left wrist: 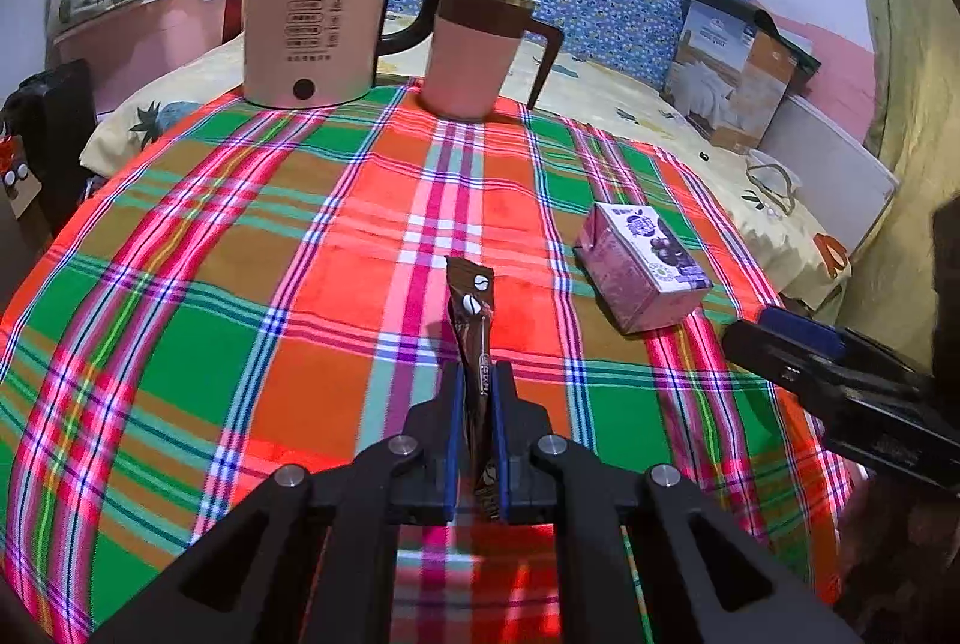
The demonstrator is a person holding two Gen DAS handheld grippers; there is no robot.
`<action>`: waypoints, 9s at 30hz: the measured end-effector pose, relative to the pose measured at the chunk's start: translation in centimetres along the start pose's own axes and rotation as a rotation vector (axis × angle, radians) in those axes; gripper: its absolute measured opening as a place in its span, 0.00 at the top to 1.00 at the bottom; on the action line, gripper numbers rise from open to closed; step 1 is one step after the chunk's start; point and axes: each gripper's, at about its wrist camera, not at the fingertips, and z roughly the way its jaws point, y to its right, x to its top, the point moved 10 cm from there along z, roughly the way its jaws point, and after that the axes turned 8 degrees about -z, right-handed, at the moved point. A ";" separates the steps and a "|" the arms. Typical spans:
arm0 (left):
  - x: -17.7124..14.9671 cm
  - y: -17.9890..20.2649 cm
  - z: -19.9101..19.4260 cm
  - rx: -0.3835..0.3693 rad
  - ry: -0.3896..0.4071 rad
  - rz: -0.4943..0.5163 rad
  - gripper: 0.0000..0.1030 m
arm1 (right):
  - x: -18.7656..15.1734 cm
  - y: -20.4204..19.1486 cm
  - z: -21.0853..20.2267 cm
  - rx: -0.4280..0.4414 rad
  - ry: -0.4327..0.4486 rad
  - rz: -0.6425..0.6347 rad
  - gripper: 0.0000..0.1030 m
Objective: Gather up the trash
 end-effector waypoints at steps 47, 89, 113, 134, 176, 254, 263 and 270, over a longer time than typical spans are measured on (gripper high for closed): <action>-4.1 9.9 -3.6 -0.100 -0.014 0.137 0.91 | -4.2 4.5 -8.4 -0.064 0.092 0.147 0.47; -11.6 31.2 -0.7 -0.337 -0.150 0.440 0.91 | -15.0 18.5 -15.0 -0.285 0.086 0.468 0.47; -12.8 34.4 3.6 -0.367 -0.227 0.458 0.72 | -15.8 20.0 -13.8 -0.266 0.026 0.455 0.44; -11.3 30.3 -3.6 -0.352 -0.100 0.413 0.63 | -13.9 15.7 -17.6 -0.293 0.117 0.392 0.44; -13.2 22.0 -11.1 -0.239 0.047 0.342 0.63 | -14.6 8.5 -20.7 -0.361 0.176 0.250 0.44; -13.8 22.2 -10.9 -0.193 0.048 0.354 0.63 | -14.8 8.4 -20.1 -0.351 0.161 0.265 0.44; -14.1 22.2 -10.7 -0.189 0.037 0.360 0.63 | -14.8 8.4 -20.1 -0.351 0.160 0.267 0.44; -14.1 22.2 -10.6 -0.188 0.034 0.353 0.63 | -14.9 8.4 -20.1 -0.351 0.157 0.268 0.44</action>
